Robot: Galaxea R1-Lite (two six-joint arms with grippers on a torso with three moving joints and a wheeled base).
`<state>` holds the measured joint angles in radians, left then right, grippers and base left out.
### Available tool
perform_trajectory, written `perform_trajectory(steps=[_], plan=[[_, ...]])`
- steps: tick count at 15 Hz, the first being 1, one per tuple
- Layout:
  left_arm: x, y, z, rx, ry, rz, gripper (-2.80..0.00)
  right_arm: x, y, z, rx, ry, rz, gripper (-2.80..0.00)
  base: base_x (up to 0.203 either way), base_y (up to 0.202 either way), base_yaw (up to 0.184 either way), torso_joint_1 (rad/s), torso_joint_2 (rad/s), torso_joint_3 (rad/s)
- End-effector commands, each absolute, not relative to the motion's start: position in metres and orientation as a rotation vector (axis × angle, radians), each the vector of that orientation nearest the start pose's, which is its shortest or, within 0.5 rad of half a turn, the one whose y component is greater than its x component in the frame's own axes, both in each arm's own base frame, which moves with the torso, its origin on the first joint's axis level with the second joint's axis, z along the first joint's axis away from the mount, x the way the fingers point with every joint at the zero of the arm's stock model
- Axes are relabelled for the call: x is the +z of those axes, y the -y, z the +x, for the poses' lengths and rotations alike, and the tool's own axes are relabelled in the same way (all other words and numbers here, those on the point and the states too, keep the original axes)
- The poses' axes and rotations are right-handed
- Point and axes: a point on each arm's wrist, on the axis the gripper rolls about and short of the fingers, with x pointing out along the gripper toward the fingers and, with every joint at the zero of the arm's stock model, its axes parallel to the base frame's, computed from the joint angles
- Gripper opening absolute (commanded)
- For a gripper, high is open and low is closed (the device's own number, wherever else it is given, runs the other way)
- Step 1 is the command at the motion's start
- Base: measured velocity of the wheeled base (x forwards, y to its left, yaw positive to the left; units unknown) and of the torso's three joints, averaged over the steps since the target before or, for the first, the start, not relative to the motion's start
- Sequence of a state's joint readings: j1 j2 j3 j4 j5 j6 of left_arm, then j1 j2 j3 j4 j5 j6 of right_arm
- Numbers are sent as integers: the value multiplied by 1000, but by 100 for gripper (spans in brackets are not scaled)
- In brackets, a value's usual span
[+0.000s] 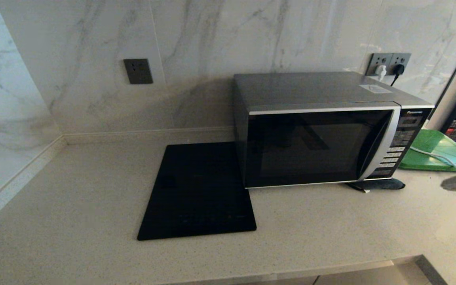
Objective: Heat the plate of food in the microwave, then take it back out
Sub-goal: Open the microwave oven
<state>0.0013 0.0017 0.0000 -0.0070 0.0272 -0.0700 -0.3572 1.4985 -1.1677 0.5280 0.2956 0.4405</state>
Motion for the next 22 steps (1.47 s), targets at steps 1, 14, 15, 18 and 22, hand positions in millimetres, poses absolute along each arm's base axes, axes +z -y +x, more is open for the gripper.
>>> perform_trajectory(steps=[1, 14, 15, 18, 22], plan=[[76, -1, -23, 29, 7, -71, -280, 265, 39, 139, -254, -721, 592, -280, 0, 0, 0, 0, 0, 0], [76, -1, -23, 29, 7, -71, -280, 228, 4, -94, -232, -229, 236, -280, 0, 0, 0, 0, 0, 0], [76, -1, -23, 29, 7, -71, -280, 221, 4, -102, -228, -199, 219, -280, 0, 0, 0, 0, 0, 0], [76, -1, -23, 29, 7, -71, -280, 197, 4, -119, -221, -138, 184, -280, 0, 0, 0, 0, 0, 0], [76, -1, -23, 30, 7, -71, -280, 161, 5, -128, -235, -138, 144, -280, 0, 0, 0, 0, 0, 0]])
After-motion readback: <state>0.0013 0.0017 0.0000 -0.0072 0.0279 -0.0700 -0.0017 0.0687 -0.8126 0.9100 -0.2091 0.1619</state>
